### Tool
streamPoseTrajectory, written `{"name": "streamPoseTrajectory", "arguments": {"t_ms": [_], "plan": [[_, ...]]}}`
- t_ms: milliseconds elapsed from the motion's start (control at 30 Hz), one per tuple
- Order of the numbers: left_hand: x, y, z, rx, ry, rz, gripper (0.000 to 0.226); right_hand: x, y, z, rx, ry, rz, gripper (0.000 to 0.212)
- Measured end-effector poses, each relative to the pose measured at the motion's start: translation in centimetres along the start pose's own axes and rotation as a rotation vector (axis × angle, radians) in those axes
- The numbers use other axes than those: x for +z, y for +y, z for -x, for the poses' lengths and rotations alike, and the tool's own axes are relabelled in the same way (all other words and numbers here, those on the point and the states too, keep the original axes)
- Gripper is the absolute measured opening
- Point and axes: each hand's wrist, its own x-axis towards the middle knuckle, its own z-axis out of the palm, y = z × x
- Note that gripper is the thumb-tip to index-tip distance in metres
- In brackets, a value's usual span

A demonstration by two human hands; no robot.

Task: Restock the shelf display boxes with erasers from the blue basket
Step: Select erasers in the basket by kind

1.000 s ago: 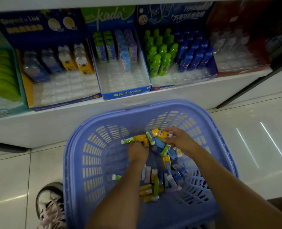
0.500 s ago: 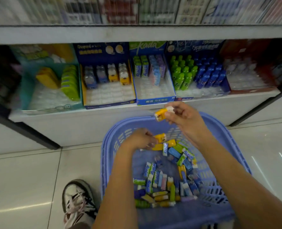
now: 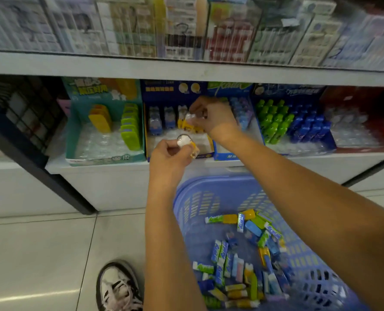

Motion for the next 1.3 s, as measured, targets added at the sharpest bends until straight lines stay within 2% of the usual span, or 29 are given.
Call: {"name": "streamPoseTrajectory", "arguments": {"t_ms": [67, 233, 500, 600, 667, 733, 767, 833, 900, 967, 1033, 1133, 1300], "plan": [[-0.3, -0.5, -0.2, -0.011, 0.026, 0.054, 0.010, 0.5, -0.1, -0.6, -0.029, -0.032, 0.051, 0.022], [-0.8, -0.7, -0.4, 0.020, 0.063, 0.109, 0.022, 0.4, -0.2, -1.5, -0.043, -0.082, 0.086, 0.023], [-1.2, -0.9, -0.5, 0.108, -0.002, -0.028, 0.030, 0.4, -0.4, -1.1, -0.221, -0.099, 0.383, 0.025], [-0.7, -0.5, -0.2, 0.152, 0.021, -0.107, 0.029, -0.4, -0.7, -0.1, -0.152, -0.085, 0.196, 0.027], [-0.3, -0.3, -0.1, 0.167, 0.056, -0.103, 0.026, -1.2, -1.0, 1.1, -0.028, -0.125, -0.095, 0.026], [0.1, 0.1, -0.1, 0.174, 0.084, -0.061, 0.022, -2.0, -1.2, 2.6, 0.024, -0.234, -0.362, 0.012], [0.3, 0.1, -0.1, 0.188, 0.079, -0.049, 0.022, -2.4, -1.2, 3.2, 0.021, -0.278, -0.397, 0.006], [0.8, 0.0, -0.1, 0.233, 0.046, -0.071, 0.023, -2.9, -0.7, 3.6, 0.006, -0.273, -0.386, 0.009], [1.1, -0.5, -0.2, 0.278, 0.020, -0.217, 0.029, -3.0, 0.0, 3.0, 0.011, -0.164, -0.313, 0.012], [1.4, -1.1, -0.3, 0.324, 0.002, -0.538, 0.036, -2.9, 0.7, 2.2, 0.037, -0.063, -0.200, 0.014], [1.7, -1.5, -0.4, 0.363, -0.053, -0.782, 0.033, -2.5, 1.5, 1.7, 0.026, -0.057, -0.116, 0.017], [2.2, -1.6, -0.4, 0.345, -0.147, -0.905, 0.032, -1.6, 2.2, 1.6, -0.020, -0.129, -0.023, 0.018], [2.0, -1.5, -0.6, 0.338, -0.176, -0.946, 0.034, -1.5, 1.8, 1.0, -0.019, -0.149, 0.101, 0.020]]}}
